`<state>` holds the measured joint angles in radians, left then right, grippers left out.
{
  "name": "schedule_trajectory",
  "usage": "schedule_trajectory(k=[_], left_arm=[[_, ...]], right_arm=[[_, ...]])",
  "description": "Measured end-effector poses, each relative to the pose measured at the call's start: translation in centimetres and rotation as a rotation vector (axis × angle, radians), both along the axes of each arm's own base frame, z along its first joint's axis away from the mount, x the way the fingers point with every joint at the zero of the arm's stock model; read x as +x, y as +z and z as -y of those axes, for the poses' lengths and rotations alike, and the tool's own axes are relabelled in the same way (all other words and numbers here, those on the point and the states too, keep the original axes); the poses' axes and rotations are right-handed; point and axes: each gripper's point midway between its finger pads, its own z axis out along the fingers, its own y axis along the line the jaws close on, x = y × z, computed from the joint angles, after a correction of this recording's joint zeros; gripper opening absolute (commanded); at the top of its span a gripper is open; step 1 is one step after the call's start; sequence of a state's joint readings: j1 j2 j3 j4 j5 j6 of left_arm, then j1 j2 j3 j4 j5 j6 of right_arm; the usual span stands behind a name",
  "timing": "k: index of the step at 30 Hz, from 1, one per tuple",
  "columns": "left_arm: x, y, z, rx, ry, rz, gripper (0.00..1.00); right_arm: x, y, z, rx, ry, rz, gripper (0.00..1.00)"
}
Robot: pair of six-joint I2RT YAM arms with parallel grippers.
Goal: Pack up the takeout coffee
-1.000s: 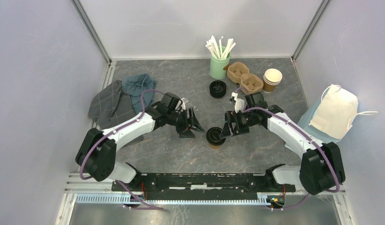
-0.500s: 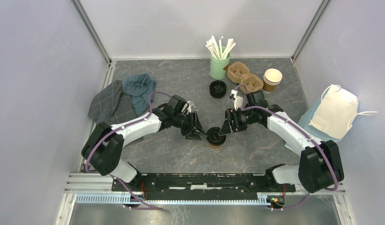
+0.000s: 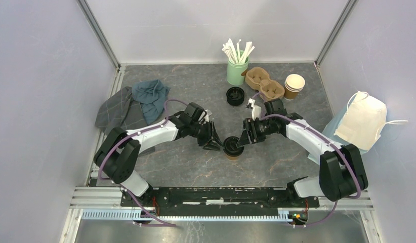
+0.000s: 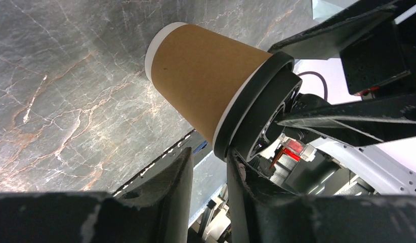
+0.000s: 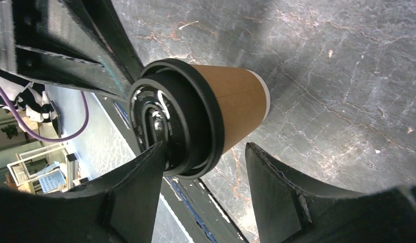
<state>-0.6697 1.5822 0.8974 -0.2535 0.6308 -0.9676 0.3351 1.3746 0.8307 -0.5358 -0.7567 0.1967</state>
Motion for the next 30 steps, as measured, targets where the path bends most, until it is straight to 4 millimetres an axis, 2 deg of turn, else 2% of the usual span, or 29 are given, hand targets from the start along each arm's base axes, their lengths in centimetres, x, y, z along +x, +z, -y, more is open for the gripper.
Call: schedule_trajectory(k=[7, 10, 15, 22, 27, 30], left_arm=[[0.0, -1.2, 0.3, -0.012, -0.014, -0.018, 0.31], [-0.1, -1.8, 0.5, -0.031, -0.033, -0.020, 0.30], [0.1, -1.1, 0.8, -0.049, -0.060, 0.000, 0.40], [1.0, -0.9, -0.3, 0.103, -0.051, 0.042, 0.58], [1.7, 0.0, -1.1, 0.166, -0.043, 0.059, 0.65], [2.1, 1.1, -1.3, 0.169, -0.042, 0.086, 0.64]], right_arm=[[-0.8, -2.1, 0.3, 0.130, -0.051, -0.055, 0.62], [-1.1, -2.4, 0.4, 0.202, -0.058, -0.099, 0.64], [-0.8, -1.9, 0.6, 0.183, -0.057, -0.091, 0.71], [0.6, 0.0, 1.2, 0.127, -0.078, -0.046, 0.81], [1.2, 1.6, 1.7, 0.120, -0.101, 0.004, 0.80], [1.4, 2.0, 2.4, 0.113, -0.131, 0.018, 0.70]])
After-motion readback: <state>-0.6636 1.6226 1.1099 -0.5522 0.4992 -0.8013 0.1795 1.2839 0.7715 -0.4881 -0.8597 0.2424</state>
